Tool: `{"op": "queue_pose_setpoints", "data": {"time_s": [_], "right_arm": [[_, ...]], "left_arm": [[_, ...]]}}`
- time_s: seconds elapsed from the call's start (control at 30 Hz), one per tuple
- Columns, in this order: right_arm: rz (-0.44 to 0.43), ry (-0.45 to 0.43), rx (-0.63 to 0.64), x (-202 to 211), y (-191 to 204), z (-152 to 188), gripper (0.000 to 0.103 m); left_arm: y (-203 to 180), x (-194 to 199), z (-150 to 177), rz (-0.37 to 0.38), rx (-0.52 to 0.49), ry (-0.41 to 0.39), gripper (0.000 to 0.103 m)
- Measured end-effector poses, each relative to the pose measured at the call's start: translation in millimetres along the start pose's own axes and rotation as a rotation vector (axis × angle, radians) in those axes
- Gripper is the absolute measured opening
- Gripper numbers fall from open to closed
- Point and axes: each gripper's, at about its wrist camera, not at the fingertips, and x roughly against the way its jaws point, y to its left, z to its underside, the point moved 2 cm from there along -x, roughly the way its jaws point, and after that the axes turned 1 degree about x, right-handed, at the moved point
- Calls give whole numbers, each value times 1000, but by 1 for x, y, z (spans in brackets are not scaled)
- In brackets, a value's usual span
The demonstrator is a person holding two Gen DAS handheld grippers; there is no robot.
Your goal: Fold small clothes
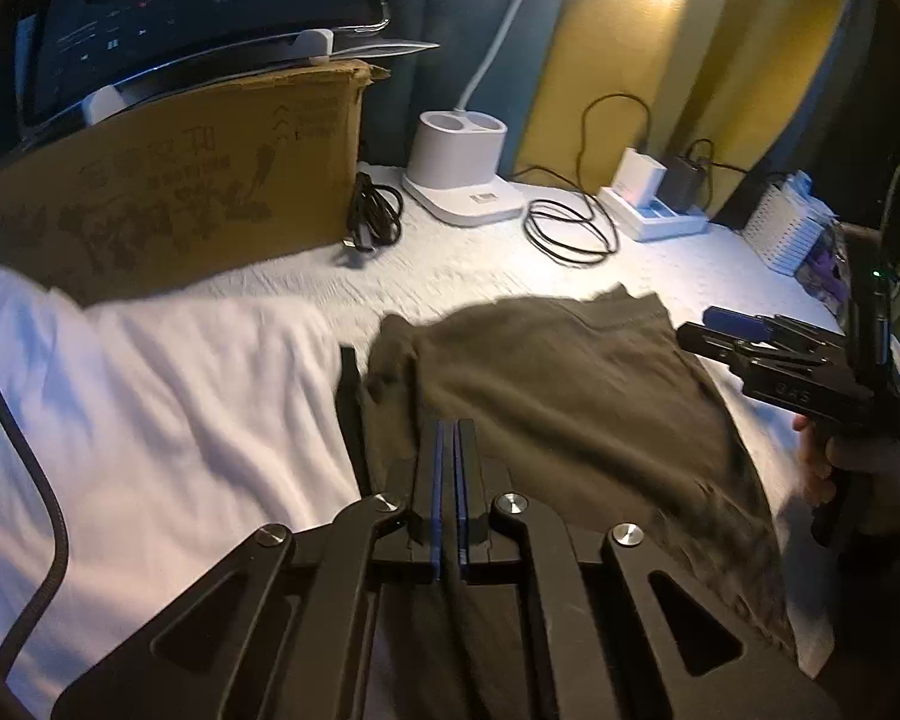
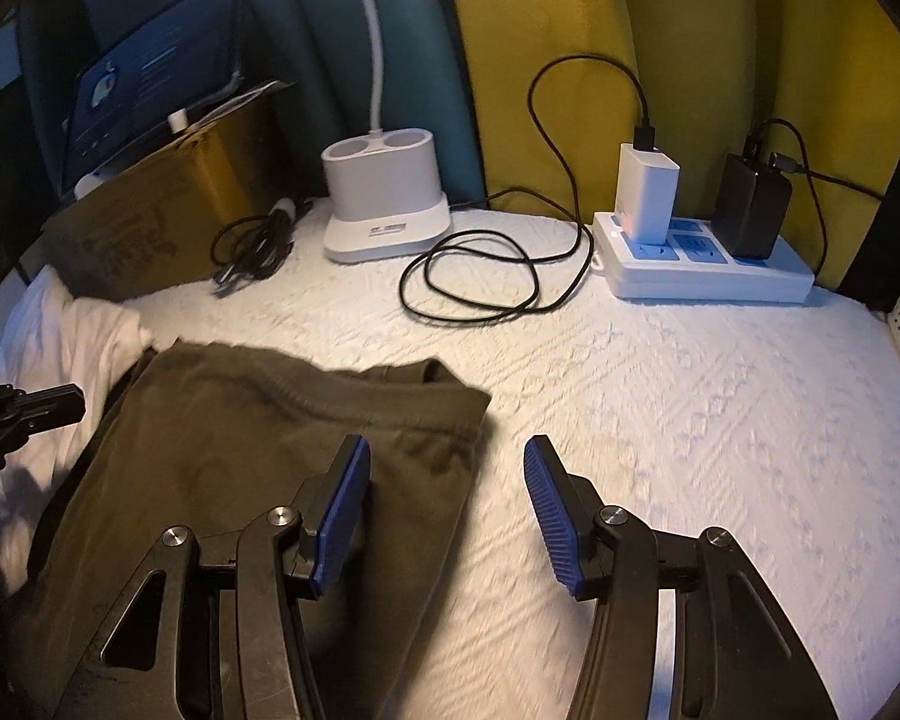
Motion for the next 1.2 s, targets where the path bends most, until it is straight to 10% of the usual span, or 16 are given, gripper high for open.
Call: {"op": "queue_pose_setpoints", "data": {"time_s": [0.1,0.5,0.63,0.7,0.77,1.2], "right_arm": [[2,7,10,6,7,9,56],[-41,44,69,31,39,61,56],[-38,41,74,37,44,73,56],[-37,42,70,38,44,76,56],[-30,45,70,39,44,82,56],[-19,37,72,66,46,106,56]], "left_arm": [[-8,7,14,21,12,-7,39],[-25,9,77,11,37,86,50],[-28,16,87,20,18,65,45],[-32,17,92,16,-13,66,17],[-32,18,97,-7,-33,60,11],[-27,43,107,-70,-6,40,12]]}}
